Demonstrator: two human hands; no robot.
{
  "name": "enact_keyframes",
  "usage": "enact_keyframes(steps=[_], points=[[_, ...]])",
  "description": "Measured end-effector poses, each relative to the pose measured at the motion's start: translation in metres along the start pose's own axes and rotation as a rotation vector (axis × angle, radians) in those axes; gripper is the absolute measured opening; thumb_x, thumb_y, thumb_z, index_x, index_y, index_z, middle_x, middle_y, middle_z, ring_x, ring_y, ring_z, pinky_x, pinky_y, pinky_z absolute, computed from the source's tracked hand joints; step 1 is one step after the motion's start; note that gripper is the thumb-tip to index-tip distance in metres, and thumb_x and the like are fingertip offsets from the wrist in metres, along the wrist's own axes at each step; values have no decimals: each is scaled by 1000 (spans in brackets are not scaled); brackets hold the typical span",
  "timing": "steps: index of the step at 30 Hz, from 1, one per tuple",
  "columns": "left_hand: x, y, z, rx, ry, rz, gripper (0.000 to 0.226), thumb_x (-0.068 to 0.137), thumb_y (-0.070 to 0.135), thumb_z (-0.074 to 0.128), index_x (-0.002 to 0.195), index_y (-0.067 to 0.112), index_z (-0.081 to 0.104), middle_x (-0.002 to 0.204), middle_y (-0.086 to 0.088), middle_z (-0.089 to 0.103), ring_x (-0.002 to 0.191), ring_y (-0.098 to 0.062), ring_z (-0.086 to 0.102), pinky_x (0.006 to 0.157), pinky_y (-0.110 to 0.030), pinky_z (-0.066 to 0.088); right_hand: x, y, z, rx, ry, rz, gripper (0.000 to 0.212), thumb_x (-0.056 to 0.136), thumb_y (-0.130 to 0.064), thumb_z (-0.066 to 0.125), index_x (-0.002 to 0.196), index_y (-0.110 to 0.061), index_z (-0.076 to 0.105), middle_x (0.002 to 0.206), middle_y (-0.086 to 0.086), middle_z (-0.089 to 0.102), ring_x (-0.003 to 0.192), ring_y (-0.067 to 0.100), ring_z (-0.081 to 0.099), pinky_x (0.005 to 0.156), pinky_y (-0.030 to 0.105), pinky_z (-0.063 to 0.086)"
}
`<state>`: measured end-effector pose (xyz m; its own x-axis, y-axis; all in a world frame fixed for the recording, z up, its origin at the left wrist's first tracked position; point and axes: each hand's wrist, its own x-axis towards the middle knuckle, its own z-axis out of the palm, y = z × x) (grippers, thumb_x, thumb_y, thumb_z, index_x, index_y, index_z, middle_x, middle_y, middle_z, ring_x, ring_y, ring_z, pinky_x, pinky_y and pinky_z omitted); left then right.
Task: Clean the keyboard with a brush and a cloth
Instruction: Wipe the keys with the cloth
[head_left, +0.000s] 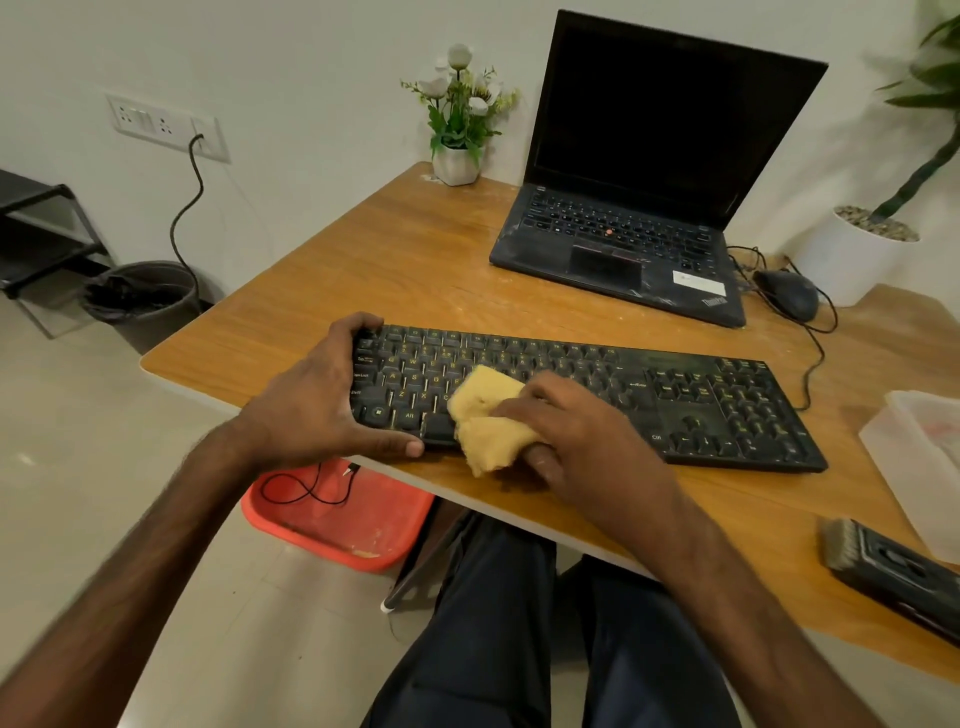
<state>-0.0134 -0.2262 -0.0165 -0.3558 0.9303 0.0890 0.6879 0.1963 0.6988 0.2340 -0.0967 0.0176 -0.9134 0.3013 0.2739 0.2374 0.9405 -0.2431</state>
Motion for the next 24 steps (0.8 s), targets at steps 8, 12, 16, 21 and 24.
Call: enact_keyframes(steps=[8,12,16,21,24], points=[[2,-17,-23,-131,-166,41,137,42,65,93,149,38,13,141,19,37,131,3,43,108,-30,47,38,-21,19,220,-25,-83,37,89,-6,65,125,-14,64,116,0,56,107,10,51,92,27,45],[8,-22,-25,56,-100,74,136,38,81,84,148,40,15,145,15,37,135,-6,38,119,-45,31,34,-16,19,225,-10,-82,38,88,-4,65,124,-15,65,116,-1,56,106,9,51,93,27,44],[8,-19,-21,150,-45,106,137,39,87,73,150,28,18,136,14,39,126,-4,37,115,-45,30,53,-34,30,204,27,-168,33,88,-6,65,120,-10,65,112,5,58,103,17,55,88,33,49],[8,-26,-20,124,-38,127,127,52,73,77,151,20,18,140,11,37,128,-3,39,113,-44,37,81,-58,47,126,42,-252,32,81,-5,69,113,-3,67,102,13,58,88,27,59,69,42,53],[8,-29,-20,4,-59,118,134,44,73,86,150,29,17,145,9,39,136,-9,42,114,-44,40,67,-45,35,104,-24,-257,32,86,-9,68,118,-6,66,105,11,59,93,23,58,77,35,52]])
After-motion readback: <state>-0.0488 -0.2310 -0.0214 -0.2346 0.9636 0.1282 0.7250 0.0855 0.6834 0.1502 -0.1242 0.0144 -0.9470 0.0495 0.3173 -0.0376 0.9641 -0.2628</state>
